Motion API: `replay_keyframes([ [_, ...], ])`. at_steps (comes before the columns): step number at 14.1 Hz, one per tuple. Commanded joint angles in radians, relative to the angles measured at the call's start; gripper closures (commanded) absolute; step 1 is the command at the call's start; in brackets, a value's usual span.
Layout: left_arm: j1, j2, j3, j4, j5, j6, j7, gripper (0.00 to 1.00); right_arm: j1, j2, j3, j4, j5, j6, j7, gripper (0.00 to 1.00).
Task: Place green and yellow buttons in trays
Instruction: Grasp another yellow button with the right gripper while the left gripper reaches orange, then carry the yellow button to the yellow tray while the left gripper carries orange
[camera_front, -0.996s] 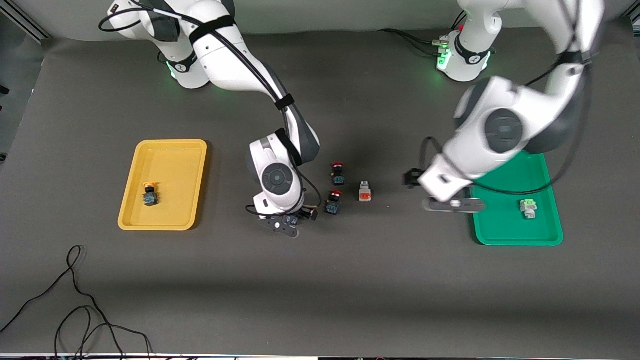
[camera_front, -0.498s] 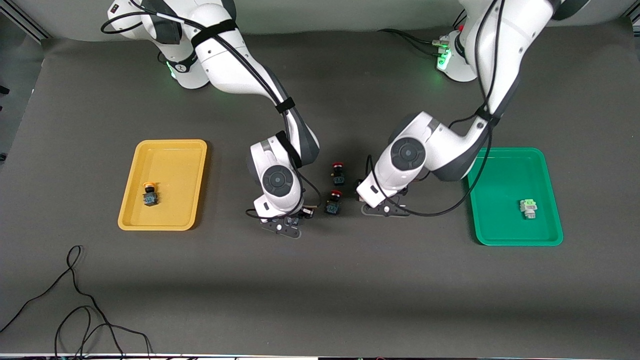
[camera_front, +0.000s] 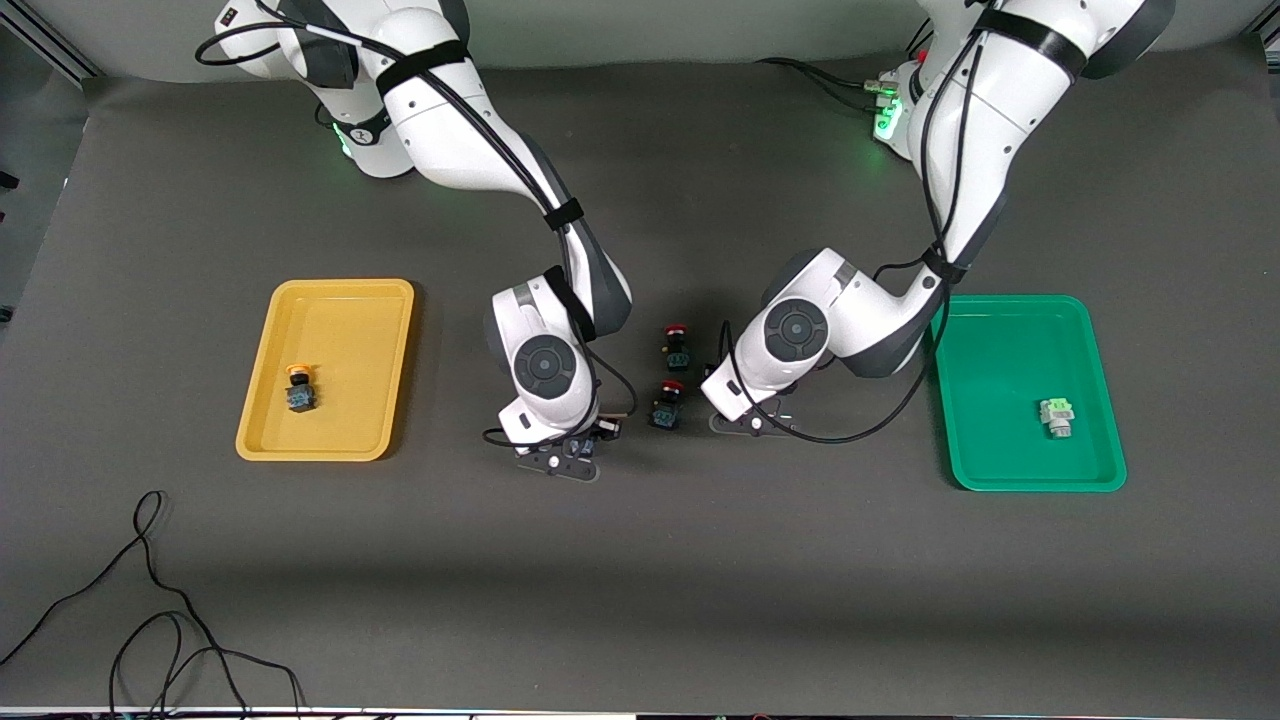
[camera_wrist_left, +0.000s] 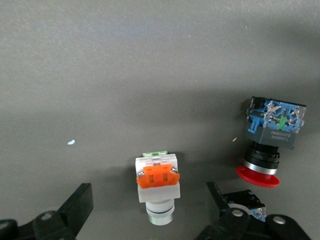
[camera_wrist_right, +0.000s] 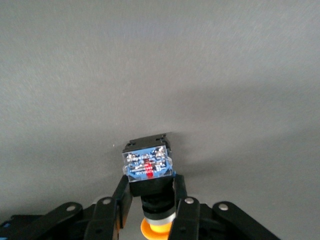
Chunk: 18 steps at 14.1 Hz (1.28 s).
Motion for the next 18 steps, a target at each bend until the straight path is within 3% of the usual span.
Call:
replay_keyframes([
  [1, -0.037, 0.026, 0.027, 0.011, 0.022, 0.032, -0.034, 0.0, -0.002, -0.105, -0.023, -0.009, -0.018, -0.11, -0.025, 0.66],
  [3, -0.075, 0.031, 0.064, 0.008, 0.022, 0.044, -0.034, 0.02, -0.002, -0.18, -0.043, -0.01, -0.018, -0.193, -0.085, 0.66],
  [5, -0.118, 0.034, 0.109, 0.009, 0.022, 0.053, -0.034, 0.21, -0.002, -0.248, -0.093, -0.015, -0.02, -0.3, -0.177, 0.66],
  [6, -0.124, 0.035, 0.121, 0.009, 0.022, 0.055, -0.031, 0.24, -0.001, -0.277, -0.127, -0.028, -0.024, -0.346, -0.262, 0.66],
  [7, -0.124, 0.037, 0.121, 0.008, 0.024, 0.058, -0.03, 0.43, 0.01, -0.306, -0.18, -0.062, -0.035, -0.36, -0.36, 0.66],
  [8, -0.124, 0.037, 0.121, 0.008, 0.024, 0.056, -0.031, 0.97, 0.016, -0.355, -0.223, -0.123, -0.05, -0.359, -0.469, 0.66],
  [12, -0.117, 0.025, 0.123, 0.011, 0.022, 0.041, -0.031, 1.0, 0.016, -0.587, -0.345, -0.427, -0.157, -0.293, -0.751, 0.66],
  [14, -0.111, -0.021, 0.123, 0.011, 0.013, 0.012, -0.039, 1.0, 0.016, -0.688, -0.392, -0.597, -0.216, -0.169, -0.826, 0.66],
  [16, -0.074, -0.093, 0.121, 0.014, 0.008, -0.094, -0.037, 1.0, 0.011, -0.722, -0.44, -0.764, -0.218, -0.013, -0.899, 0.66],
  [18, -0.036, -0.193, 0.118, 0.014, 0.005, -0.181, -0.033, 1.0, -0.004, -0.702, -0.445, -0.899, -0.202, 0.196, -0.987, 0.66],
])
